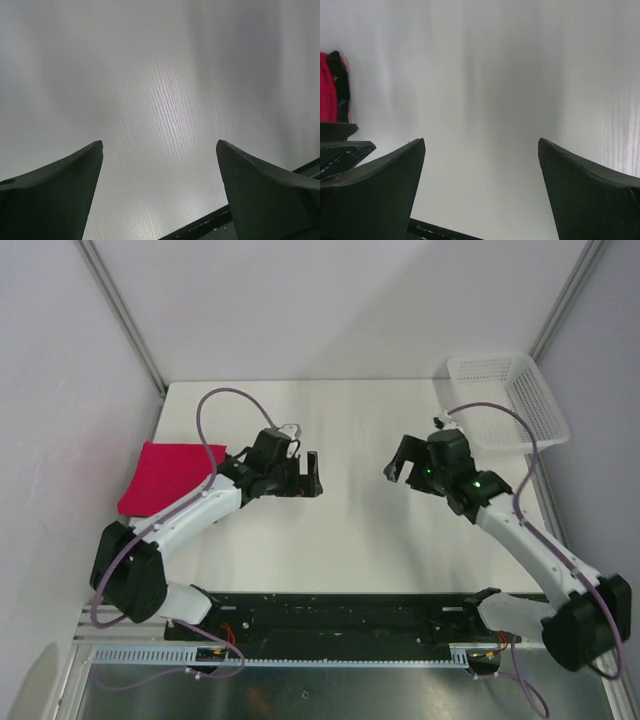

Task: Fold and stack the t-shirts
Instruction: Put the neatly folded tshirt into the corner of the board with the left arm

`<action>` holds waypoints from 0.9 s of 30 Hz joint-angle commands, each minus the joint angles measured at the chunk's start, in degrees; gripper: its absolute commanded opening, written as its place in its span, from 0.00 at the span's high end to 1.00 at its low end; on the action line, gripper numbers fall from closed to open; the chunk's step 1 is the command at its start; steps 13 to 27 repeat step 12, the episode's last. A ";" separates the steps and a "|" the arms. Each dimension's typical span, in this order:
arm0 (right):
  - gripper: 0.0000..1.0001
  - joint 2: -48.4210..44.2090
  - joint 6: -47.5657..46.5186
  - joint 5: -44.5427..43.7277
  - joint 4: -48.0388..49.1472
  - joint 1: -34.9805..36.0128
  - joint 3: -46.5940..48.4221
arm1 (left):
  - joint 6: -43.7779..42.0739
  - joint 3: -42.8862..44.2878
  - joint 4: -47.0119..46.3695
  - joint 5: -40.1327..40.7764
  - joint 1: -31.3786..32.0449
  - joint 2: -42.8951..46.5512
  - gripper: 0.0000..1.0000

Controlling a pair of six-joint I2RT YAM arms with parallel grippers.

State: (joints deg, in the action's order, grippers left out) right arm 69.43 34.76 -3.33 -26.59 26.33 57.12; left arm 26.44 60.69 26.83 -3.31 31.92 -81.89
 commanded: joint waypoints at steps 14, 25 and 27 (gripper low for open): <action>0.01 -21.58 0.91 -11.52 -6.47 -0.92 -6.21 | -1.97 -4.20 -3.48 6.23 1.45 12.63 0.01; 0.01 -21.58 0.91 -11.52 -6.47 -0.92 -6.21 | -1.97 -4.20 -3.48 6.23 1.45 12.63 0.01; 0.01 -21.58 0.91 -11.52 -6.47 -0.92 -6.21 | -1.97 -4.20 -3.48 6.23 1.45 12.63 0.01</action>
